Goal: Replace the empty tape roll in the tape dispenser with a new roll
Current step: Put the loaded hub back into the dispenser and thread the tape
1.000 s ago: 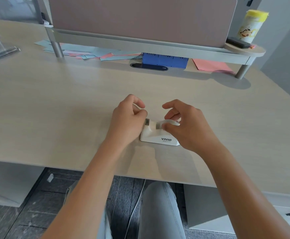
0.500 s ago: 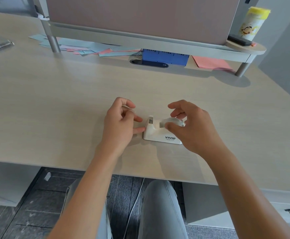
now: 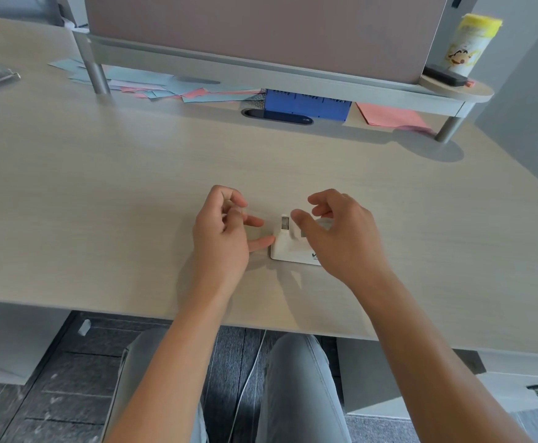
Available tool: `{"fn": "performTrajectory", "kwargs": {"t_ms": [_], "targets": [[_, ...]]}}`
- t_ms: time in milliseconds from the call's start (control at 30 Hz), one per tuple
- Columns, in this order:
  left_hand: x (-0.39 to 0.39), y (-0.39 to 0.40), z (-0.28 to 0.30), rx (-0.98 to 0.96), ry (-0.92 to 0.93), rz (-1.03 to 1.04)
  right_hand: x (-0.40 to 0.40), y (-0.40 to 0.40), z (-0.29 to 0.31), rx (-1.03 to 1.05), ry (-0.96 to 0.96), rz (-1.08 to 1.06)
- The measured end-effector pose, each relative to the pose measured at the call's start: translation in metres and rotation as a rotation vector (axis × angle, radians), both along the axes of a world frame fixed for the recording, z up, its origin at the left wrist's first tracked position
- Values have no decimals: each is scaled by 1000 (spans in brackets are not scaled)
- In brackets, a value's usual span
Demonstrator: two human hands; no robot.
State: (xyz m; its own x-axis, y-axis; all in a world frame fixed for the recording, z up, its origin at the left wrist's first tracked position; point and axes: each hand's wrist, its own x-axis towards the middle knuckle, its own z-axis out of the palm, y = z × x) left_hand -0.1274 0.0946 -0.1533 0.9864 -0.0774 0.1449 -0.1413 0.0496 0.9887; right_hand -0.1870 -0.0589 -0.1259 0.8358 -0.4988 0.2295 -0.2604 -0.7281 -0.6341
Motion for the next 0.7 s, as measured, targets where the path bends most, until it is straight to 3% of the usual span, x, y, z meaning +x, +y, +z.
{"fn": "performTrajectory", "kwargs": {"t_ms": [233,467,600,700], "targets": [[6,7,2,177,45,61,2,7,4,34,84,-48],[20,9,6,568,42,-2,10,14,9,-37,108,6],[20,13,7,626,23,-3,2,12,-2,23,-52,50],[7,16,8,647,-112,48,-19,6,-11,110,-228,-26]]}}
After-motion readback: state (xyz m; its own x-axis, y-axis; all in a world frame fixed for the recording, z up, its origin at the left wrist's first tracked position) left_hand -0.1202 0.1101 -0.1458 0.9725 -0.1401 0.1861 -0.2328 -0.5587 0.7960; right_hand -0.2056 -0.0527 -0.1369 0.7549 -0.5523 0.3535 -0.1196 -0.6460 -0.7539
